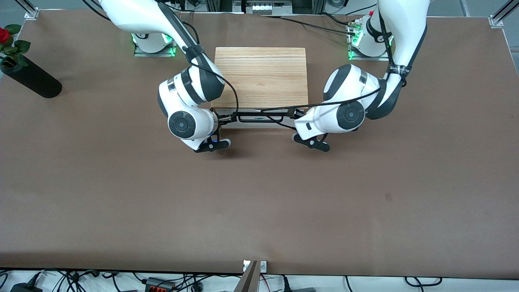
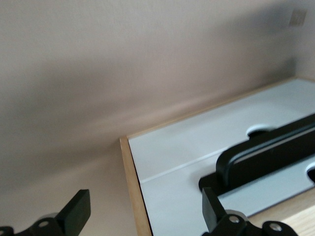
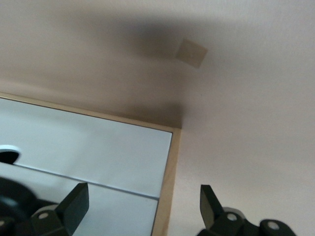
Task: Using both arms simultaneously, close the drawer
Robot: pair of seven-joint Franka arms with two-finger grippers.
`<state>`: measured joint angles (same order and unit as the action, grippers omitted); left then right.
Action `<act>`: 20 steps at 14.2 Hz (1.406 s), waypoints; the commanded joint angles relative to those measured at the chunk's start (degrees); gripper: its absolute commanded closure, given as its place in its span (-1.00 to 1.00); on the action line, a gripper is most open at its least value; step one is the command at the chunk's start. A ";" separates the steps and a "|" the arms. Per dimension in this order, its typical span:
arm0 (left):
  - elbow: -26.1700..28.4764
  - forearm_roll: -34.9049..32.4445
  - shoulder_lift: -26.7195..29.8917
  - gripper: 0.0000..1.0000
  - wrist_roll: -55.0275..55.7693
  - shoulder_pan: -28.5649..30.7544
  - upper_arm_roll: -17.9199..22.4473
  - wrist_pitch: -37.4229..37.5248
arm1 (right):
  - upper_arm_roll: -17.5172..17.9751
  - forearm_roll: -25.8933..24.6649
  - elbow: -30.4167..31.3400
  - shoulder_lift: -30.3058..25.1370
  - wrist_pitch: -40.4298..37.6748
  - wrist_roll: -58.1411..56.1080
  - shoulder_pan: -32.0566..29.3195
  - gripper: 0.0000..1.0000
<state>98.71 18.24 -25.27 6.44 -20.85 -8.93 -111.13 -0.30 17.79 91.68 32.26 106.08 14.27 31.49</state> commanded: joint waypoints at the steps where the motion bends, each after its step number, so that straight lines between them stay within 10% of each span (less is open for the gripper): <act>1: -2.37 0.13 0.57 -1.00 -0.38 1.77 0.05 -0.31 | -0.58 0.13 -4.48 -0.97 -1.31 0.14 -0.81 -1.00; 9: -9.40 -3.80 1.45 -1.00 -3.00 10.74 -0.03 4.06 | -7.07 -2.23 -10.29 -10.45 -8.93 -0.12 -2.40 -1.00; 15: -19.42 -5.14 2.59 -1.00 -3.54 16.28 -0.03 20.24 | -10.25 -23.04 -10.38 -18.44 -18.35 -4.05 -2.49 -1.00; 20: -19.35 -10.40 9.25 -1.00 -3.37 21.98 -0.03 22.27 | -11.30 -18.35 -9.34 -25.47 -21.26 -7.06 -9.50 -1.00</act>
<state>78.95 10.84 -19.77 3.86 -1.75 -8.42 -90.29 -12.21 -3.85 80.52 11.21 85.46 8.39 25.57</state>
